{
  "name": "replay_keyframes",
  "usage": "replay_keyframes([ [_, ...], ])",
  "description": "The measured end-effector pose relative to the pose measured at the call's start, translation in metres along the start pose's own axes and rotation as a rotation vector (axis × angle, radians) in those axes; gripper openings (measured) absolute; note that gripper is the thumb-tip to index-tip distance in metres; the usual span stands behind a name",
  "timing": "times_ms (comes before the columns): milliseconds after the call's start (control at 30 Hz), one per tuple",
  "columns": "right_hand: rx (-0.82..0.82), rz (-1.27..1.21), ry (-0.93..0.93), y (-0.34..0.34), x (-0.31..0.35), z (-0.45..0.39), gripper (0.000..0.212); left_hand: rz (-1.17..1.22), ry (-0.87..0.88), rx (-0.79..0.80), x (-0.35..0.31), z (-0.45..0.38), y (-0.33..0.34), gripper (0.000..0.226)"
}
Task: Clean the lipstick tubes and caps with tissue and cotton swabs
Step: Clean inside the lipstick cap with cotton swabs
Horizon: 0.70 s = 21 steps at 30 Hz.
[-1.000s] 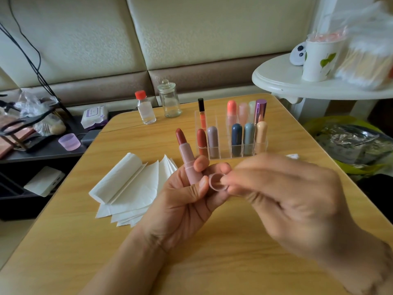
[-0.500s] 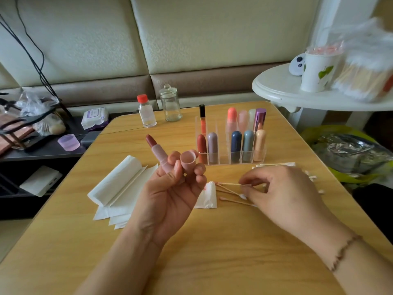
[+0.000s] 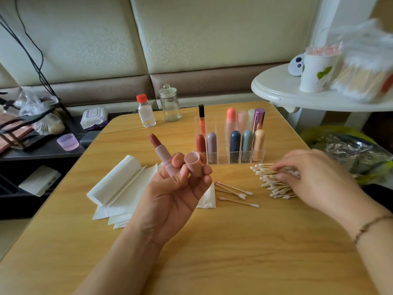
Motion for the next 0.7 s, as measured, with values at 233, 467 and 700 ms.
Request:
replay_keyframes([
  [233,0.008,-0.016,-0.015,0.003,0.002,-0.002,0.004,-0.006,-0.013,0.001,0.003,0.001,0.000,0.063],
  [467,0.004,-0.081,-0.110,0.006,0.012,-0.001,0.013,0.002,-0.014,0.010,0.003,0.001,0.001,0.052],
  [700,-0.082,-0.099,-0.189,0.004,0.016,-0.002,0.011,-0.052,-0.026,0.005,0.004,0.001,0.001,0.028],
])
Point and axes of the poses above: each hand's wrist, its own z-axis away from the middle knuckle, its own y-axis out of the palm, x = y × z, the point moved 8 cm from there along -z, towards the middle knuckle, and after that the axes turned 2 degrees about -y, right-handed, at the moved point
